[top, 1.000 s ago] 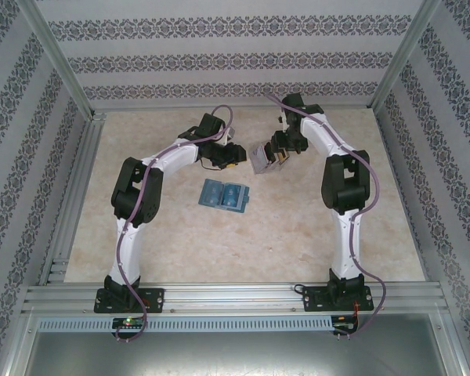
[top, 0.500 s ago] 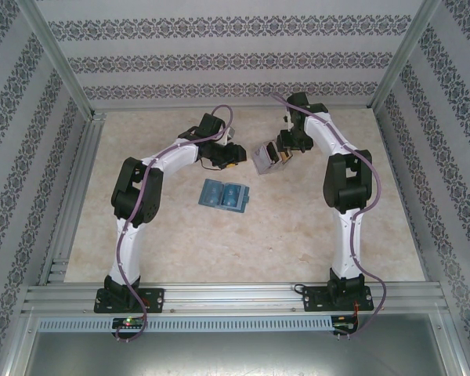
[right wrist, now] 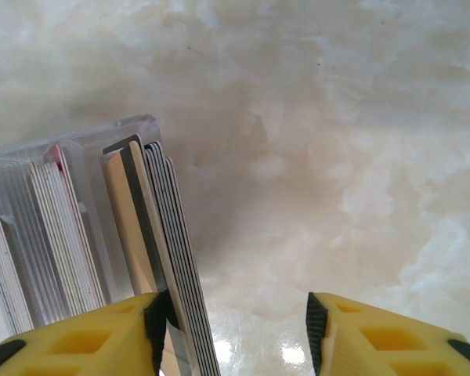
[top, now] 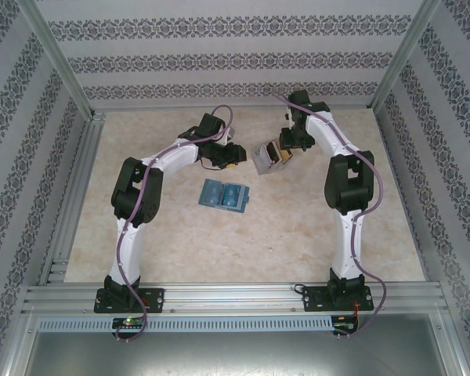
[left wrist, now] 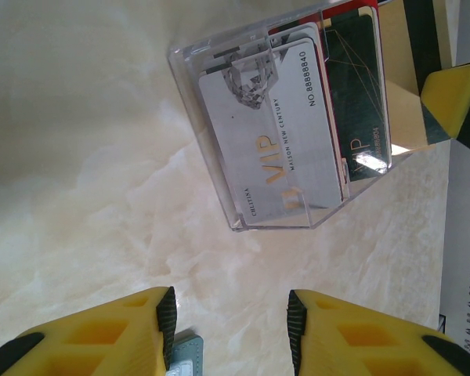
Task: Put the credit cards into the card holder
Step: Pick up the credit card from the storage box.
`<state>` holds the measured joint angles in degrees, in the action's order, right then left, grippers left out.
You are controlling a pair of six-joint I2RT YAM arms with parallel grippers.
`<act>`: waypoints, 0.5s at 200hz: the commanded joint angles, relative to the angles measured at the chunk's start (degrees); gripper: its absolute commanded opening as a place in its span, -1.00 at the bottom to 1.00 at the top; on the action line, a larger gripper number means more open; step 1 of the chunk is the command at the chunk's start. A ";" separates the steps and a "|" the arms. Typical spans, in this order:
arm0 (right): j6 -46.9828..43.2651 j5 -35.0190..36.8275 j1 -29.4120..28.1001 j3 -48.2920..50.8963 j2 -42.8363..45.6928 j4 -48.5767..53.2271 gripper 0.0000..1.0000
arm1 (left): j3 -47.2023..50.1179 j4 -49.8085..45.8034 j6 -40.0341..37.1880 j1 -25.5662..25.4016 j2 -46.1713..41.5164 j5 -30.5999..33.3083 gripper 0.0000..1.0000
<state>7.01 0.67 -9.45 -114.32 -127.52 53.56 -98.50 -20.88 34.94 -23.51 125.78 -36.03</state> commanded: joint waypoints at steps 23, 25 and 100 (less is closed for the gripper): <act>-0.80 -2.71 0.69 0.60 2.31 0.72 -0.26 | -0.03 -0.47 0.39 0.41 -0.87 -1.06 -0.12; -0.82 -2.83 0.67 0.66 2.35 0.68 -0.29 | -0.03 -0.47 0.33 0.46 -0.92 -1.06 -0.11; -1.75 -4.31 0.59 1.56 5.16 0.44 -0.73 | 1.03 -0.03 0.44 0.46 -1.09 -0.97 -0.11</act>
<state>5.78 -3.09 -9.47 -113.82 -126.65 53.58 -98.24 -20.84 34.94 -23.51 125.78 -36.03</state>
